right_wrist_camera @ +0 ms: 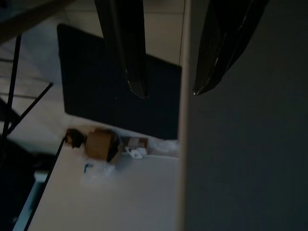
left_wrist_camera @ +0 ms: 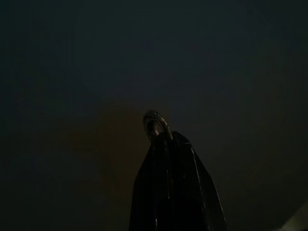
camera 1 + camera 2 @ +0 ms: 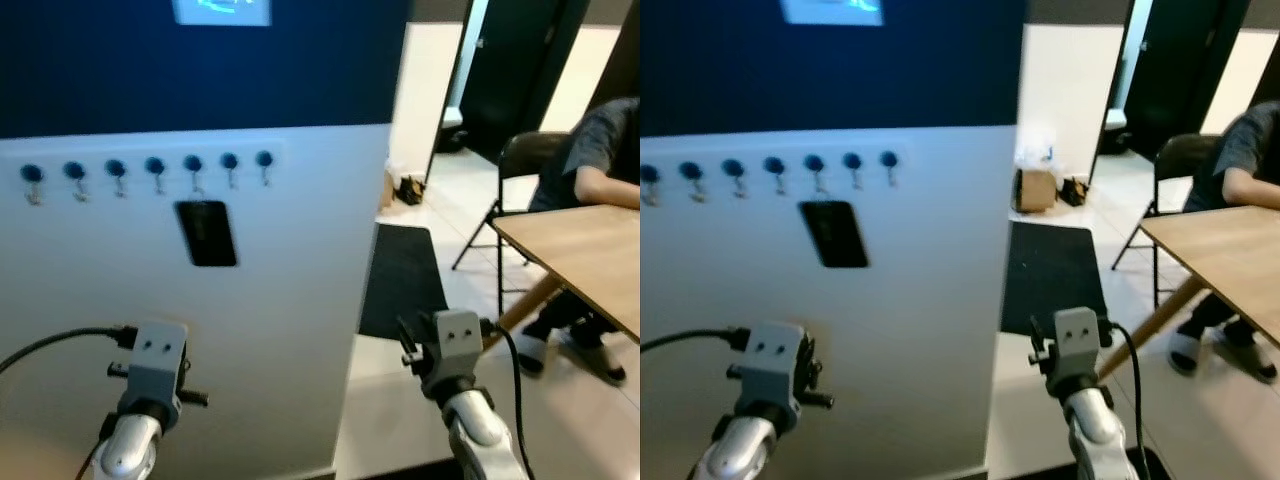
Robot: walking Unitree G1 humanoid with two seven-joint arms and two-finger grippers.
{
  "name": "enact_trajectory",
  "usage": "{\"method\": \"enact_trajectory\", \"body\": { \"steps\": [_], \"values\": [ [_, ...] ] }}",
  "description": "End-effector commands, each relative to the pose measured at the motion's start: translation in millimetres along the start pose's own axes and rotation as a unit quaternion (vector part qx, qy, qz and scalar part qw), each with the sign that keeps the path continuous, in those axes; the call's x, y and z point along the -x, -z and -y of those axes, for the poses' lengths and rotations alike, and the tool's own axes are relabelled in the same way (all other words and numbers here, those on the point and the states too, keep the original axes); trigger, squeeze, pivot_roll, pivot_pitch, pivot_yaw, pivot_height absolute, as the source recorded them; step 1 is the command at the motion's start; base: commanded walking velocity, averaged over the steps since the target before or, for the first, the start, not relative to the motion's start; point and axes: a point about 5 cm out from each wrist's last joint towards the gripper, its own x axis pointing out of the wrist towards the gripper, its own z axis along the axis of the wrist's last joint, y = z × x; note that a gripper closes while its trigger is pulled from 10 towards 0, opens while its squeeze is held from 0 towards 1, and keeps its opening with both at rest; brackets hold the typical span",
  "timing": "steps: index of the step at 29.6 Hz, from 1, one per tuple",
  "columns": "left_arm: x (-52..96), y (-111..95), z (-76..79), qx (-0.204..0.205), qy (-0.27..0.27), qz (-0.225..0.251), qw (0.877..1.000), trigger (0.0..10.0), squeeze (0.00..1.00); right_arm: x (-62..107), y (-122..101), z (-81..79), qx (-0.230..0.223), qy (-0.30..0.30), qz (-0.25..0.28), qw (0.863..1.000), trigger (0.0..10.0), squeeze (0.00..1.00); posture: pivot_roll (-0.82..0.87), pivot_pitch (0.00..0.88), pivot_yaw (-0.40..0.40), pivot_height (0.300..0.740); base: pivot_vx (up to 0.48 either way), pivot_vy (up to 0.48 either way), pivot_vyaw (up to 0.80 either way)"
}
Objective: Hang keys on a hook
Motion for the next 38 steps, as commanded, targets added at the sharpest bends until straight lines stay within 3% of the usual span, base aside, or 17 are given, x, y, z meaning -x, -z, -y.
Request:
{"method": "enact_trajectory", "body": {
  "steps": [1,21,27,38],
  "values": [
    [1.7,-0.2,0.3,0.000,0.001,0.003,1.000,10.0,0.00,3.9,5.5,-1.6,-0.005,0.000,-0.011,1.000,10.0,0.00,0.13,0.059,-0.026,0.740,0.000,0.000,0.00],
    [2.3,-1.5,1.3,-0.012,0.007,0.005,1.000,10.0,0.00,3.3,6.6,-2.8,-0.009,-0.001,-0.013,1.000,10.0,0.00,0.13,0.061,-0.024,0.740,0.000,0.000,0.00],
    [1.8,-0.9,2.1,-0.014,0.007,0.003,1.000,10.0,0.00,3.1,6.4,-2.9,-0.009,0.000,-0.012,1.000,10.0,0.00,0.13,0.060,-0.022,0.740,0.000,-0.469,0.00],
    [0.2,-0.1,0.8,-0.012,0.001,-0.003,1.000,10.0,0.00,3.9,6.5,-3.0,-0.010,0.002,-0.012,1.000,10.0,0.00,0.13,0.060,-0.017,0.740,0.000,0.000,0.00]
  ]
}}
